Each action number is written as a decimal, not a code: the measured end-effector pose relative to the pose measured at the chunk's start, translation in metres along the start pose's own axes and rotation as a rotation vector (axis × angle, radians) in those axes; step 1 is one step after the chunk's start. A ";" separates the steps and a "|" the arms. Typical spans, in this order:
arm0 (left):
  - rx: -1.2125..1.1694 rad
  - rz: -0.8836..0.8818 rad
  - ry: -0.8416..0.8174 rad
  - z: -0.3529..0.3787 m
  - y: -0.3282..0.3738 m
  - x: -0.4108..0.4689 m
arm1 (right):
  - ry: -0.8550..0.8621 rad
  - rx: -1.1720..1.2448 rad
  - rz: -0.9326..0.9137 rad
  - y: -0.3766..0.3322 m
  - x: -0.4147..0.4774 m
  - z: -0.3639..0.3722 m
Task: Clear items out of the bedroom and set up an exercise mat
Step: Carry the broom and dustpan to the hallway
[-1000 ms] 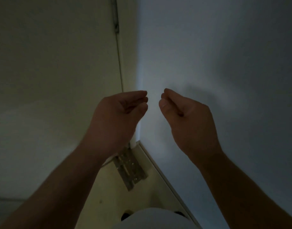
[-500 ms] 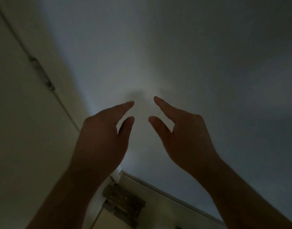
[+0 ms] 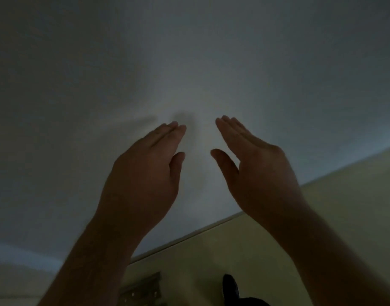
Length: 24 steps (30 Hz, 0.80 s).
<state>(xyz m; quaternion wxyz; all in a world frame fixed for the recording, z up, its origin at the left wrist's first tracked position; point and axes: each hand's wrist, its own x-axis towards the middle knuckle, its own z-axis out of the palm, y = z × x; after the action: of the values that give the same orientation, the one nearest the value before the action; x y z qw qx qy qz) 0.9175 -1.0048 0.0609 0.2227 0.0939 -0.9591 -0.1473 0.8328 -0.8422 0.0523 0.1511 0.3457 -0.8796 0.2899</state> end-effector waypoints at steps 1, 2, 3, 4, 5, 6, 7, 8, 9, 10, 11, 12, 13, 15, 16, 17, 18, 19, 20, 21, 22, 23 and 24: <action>-0.011 0.040 -0.022 0.008 0.012 0.008 | 0.019 -0.039 0.038 0.013 -0.005 -0.009; -0.019 0.070 -0.040 0.014 0.022 0.014 | 0.031 -0.072 0.071 0.024 -0.010 -0.017; -0.026 0.112 -0.059 0.022 0.037 0.022 | 0.050 -0.103 0.112 0.038 -0.016 -0.027; -0.032 0.170 -0.084 0.033 0.055 0.031 | 0.074 -0.133 0.164 0.054 -0.024 -0.040; -0.031 0.203 -0.096 0.039 0.066 0.036 | 0.086 -0.156 0.190 0.065 -0.029 -0.046; -0.028 0.238 -0.103 0.046 0.078 0.043 | 0.086 -0.182 0.216 0.077 -0.034 -0.055; -0.029 0.280 -0.116 0.054 0.093 0.050 | 0.082 -0.207 0.250 0.089 -0.039 -0.064; -0.024 0.328 -0.125 0.064 0.107 0.058 | 0.080 -0.224 0.283 0.103 -0.045 -0.074; -0.028 0.367 -0.142 0.074 0.129 0.067 | 0.083 -0.239 0.319 0.121 -0.051 -0.086; -0.027 0.407 -0.155 0.085 0.147 0.074 | 0.092 -0.250 0.349 0.137 -0.056 -0.097; -0.035 0.444 -0.171 0.096 0.170 0.083 | 0.112 -0.260 0.379 0.157 -0.062 -0.110; -0.045 0.485 -0.178 0.108 0.191 0.090 | 0.130 -0.264 0.418 0.175 -0.069 -0.121; -0.058 0.532 -0.182 0.125 0.222 0.100 | 0.155 -0.277 0.441 0.200 -0.076 -0.139; -0.049 0.574 -0.181 0.139 0.243 0.110 | 0.176 -0.288 0.439 0.225 -0.079 -0.150; -0.043 0.598 -0.203 0.154 0.268 0.120 | 0.182 -0.283 0.469 0.248 -0.084 -0.166; -0.036 0.606 -0.216 0.163 0.287 0.127 | 0.193 -0.283 0.491 0.266 -0.086 -0.178; -0.036 0.620 -0.219 0.172 0.307 0.135 | 0.209 -0.296 0.499 0.287 -0.087 -0.190; -0.039 0.637 -0.228 0.185 0.331 0.145 | 0.220 -0.310 0.509 0.309 -0.088 -0.206; -0.049 0.650 -0.225 0.196 0.348 0.154 | 0.229 -0.318 0.516 0.328 -0.089 -0.217; -0.063 0.664 -0.219 0.208 0.370 0.166 | 0.235 -0.330 0.523 0.349 -0.088 -0.230; -0.079 0.671 -0.220 0.218 0.389 0.176 | 0.240 -0.341 0.533 0.368 -0.087 -0.241; -0.096 0.679 -0.210 0.227 0.407 0.186 | 0.248 -0.353 0.541 0.386 -0.085 -0.251; -0.114 0.688 -0.213 0.238 0.426 0.198 | 0.248 -0.367 0.555 0.405 -0.082 -0.262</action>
<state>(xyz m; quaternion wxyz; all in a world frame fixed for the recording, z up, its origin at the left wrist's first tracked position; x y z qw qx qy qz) 0.5853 -0.5959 0.0741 0.1631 -0.2625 -0.9427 -0.1260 0.6267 -0.3981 0.0552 0.2318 0.0227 -0.9524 0.1968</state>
